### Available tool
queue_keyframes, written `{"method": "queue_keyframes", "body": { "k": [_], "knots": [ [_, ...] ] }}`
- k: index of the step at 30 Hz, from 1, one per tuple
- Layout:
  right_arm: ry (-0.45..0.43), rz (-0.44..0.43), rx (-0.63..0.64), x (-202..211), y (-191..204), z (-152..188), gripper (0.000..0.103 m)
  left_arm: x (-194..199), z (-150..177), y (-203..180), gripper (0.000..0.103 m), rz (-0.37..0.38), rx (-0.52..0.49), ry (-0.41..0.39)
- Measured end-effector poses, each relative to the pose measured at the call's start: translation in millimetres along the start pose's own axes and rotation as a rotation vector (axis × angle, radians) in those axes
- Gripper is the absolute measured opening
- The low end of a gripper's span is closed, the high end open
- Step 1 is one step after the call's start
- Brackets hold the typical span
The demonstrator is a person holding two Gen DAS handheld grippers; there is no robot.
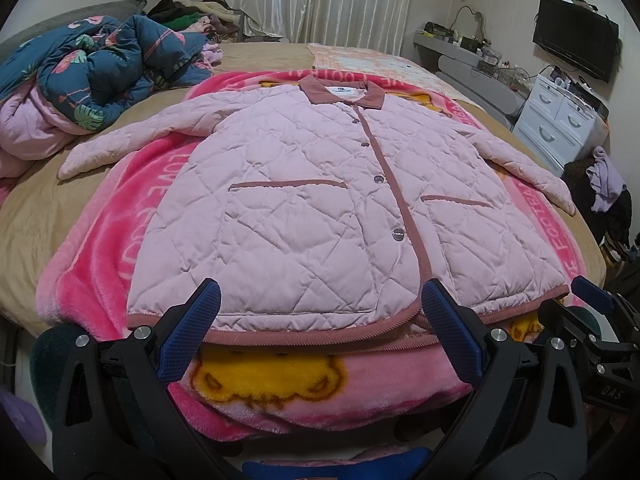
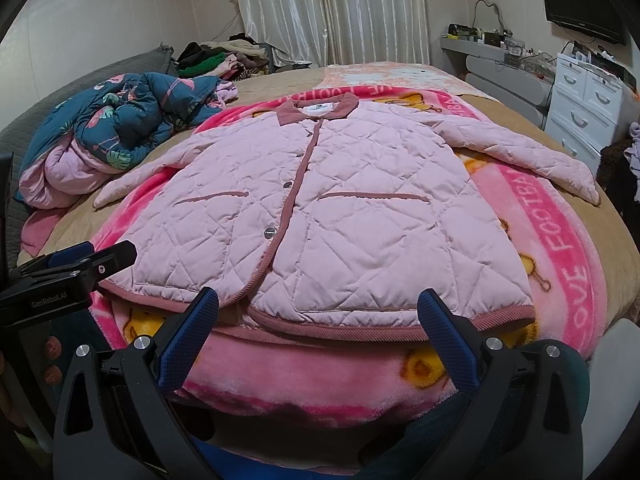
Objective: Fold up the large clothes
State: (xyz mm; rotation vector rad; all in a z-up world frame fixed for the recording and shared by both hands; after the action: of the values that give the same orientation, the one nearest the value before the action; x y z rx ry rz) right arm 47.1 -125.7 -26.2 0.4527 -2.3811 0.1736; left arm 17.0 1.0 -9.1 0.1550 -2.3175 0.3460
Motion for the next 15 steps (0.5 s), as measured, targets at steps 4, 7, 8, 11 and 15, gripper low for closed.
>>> {"method": "queue_keyframes", "body": {
  "k": [4, 7, 8, 11, 15],
  "knots": [
    [0.001, -0.002, 0.001, -1, 0, 0, 0.099, 0, 0, 0, 0.094, 0.000, -0.002, 0.002],
    [0.006, -0.002, 0.000, -2, 0, -1, 0.099, 2, -5, 0, 0.094, 0.000, -0.002, 0.008],
    [0.007, -0.003, -0.001, -3, 0, -2, 0.099, 2, -5, 1, 0.094, 0.004, -0.001, 0.008],
    [0.020, -0.007, 0.007, -7, 2, -6, 0.099, 2, -14, -5, 0.094, 0.005, -0.008, 0.001],
    [0.022, -0.007, 0.006, -11, 0, -16, 0.099, -8, -22, -10, 0.094, 0.005, -0.021, 0.005]
  ]
}}
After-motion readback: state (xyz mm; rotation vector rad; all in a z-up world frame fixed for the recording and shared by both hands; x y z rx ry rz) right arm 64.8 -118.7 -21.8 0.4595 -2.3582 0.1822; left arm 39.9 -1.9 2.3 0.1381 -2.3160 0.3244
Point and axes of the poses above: each gripper's, at about its wrist camera, not at the fingertips, and x roughly against the way its jaws point, y to its left, z to its underside, the point moved 3 cm from there along -x, roughly the way its jaws point, and after that the axes turned 8 degrees about x, right-handed, at the moved point
